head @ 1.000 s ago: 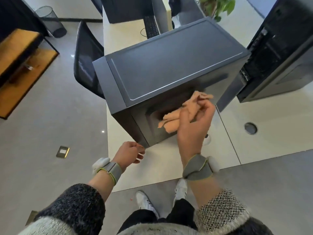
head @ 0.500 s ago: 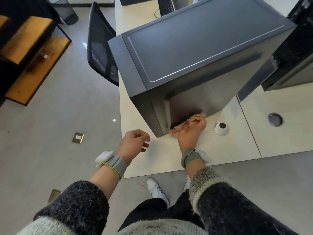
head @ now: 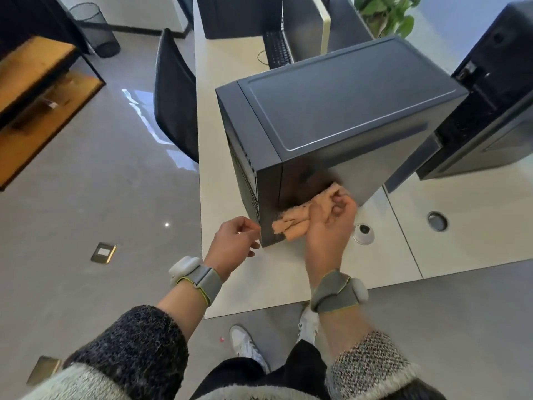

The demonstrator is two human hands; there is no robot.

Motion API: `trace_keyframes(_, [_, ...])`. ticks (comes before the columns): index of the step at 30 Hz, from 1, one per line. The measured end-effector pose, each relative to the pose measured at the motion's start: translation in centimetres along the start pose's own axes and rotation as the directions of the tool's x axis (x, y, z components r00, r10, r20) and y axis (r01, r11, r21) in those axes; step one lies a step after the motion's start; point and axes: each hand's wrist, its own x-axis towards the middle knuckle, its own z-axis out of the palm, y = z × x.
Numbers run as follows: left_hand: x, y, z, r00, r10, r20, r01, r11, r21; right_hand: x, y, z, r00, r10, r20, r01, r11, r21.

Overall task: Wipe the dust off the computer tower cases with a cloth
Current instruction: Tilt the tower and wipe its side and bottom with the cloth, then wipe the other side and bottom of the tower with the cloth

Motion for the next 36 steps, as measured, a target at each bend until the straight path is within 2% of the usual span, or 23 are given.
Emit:
trace_keyframes(2, [0.1,-0.2,-0.4,1.0,0.005,0.029,-0.004,1.0,-0.011,-1.0,-4.7,0.2,0.959,-0.285,-0.011,0.285,0.957,0.053])
trace_keyframes(5, [0.0,-0.2,-1.1,0.999,0.013,0.05,-0.012,1.0,-0.013,-2.0,-8.3,1.3,0.755,-0.654,0.043,0.656,0.751,-0.081])
trace_keyframes(6, [0.0,-0.3,-1.4,0.998,0.019,0.055,-0.018,1.0,-0.023,-2.1,-8.2,1.8,0.696,-0.715,0.062,0.715,0.684,-0.142])
trace_keyframes(8, [-0.1,-0.7,-2.1,0.998,0.026,0.061,-0.024,0.999,-0.038,-2.4,-7.3,2.5,0.625,-0.776,0.083,0.772,0.598,-0.217])
trace_keyframes(10, [-0.2,-1.3,-2.7,0.998,0.026,0.061,-0.024,0.999,-0.035,-2.4,-5.3,2.7,0.579,-0.811,0.084,0.803,0.549,-0.229])
trace_keyframes(13, [-0.8,-2.4,-3.7,0.998,0.013,0.057,-0.011,1.0,-0.023,-2.8,-1.3,3.1,0.556,-0.822,0.121,0.823,0.526,-0.213])
trace_keyframes(15, [-1.1,-3.3,-4.4,0.998,-0.009,0.057,0.01,1.0,-0.021,-3.3,2.6,3.4,0.59,-0.784,0.195,0.802,0.539,-0.259])
trace_keyframes(16, [-1.3,-3.8,-4.7,0.998,-0.025,0.052,0.026,0.999,-0.018,-3.7,4.7,3.3,0.631,-0.74,0.233,0.772,0.57,-0.282])
trace_keyframes(19, [-1.7,-5.3,-5.6,0.997,-0.07,0.042,0.07,0.998,-0.001,-4.5,11.9,2.2,0.794,-0.471,0.385,0.598,0.72,-0.352])
trace_keyframes(21, [-2.1,-6.0,-5.9,0.995,-0.089,0.037,0.089,0.996,0.013,-4.2,15.4,1.3,0.833,-0.286,0.474,0.505,0.744,-0.438])
trace_keyframes(23, [-2.1,-6.5,-6.1,0.995,-0.099,0.027,0.098,0.995,0.027,-3.7,15.8,0.8,0.893,-0.161,0.421,0.356,0.824,-0.44])
trace_keyframes(26, [-2.2,-6.8,-6.4,0.994,-0.112,0.003,0.112,0.993,0.024,-3.3,13.5,0.7,0.966,-0.156,0.208,0.225,0.901,-0.371])
trace_keyframes(27, [-2.1,-6.7,-6.5,0.993,-0.119,-0.013,0.119,0.993,0.009,-3.1,13.1,0.7,0.982,-0.111,0.152,0.159,0.921,-0.357])
trace_keyframes(29, [-2.4,-6.7,-6.8,0.991,-0.131,-0.026,0.131,0.991,0.002,-2.6,15.5,0.9,0.999,0.025,0.045,-0.008,0.94,-0.341])
trace_keyframes(31, [-2.7,-6.5,-6.9,0.989,-0.144,-0.046,0.143,0.99,-0.009,-1.2,19.2,1.5,0.986,0.164,0.042,-0.142,0.935,-0.325])
trace_keyframes(33, [-3.1,-6.2,-7.0,0.987,-0.146,-0.065,0.145,0.989,-0.027,-1.2,19.7,3.2,0.934,0.303,0.188,-0.254,0.935,-0.245])
trace_keyframes(35, [-3.2,-6.1,-7.1,0.986,-0.143,-0.09,0.14,0.989,-0.035,-2.7,18.3,5.7,0.875,0.346,0.338,-0.297,0.936,-0.19])
trace_keyframes(36, [-3.3,-6.1,-7.4,0.984,-0.148,-0.097,0.145,0.989,-0.04,-4.0,16.2,6.5,0.862,0.368,0.348,-0.326,0.929,-0.175])
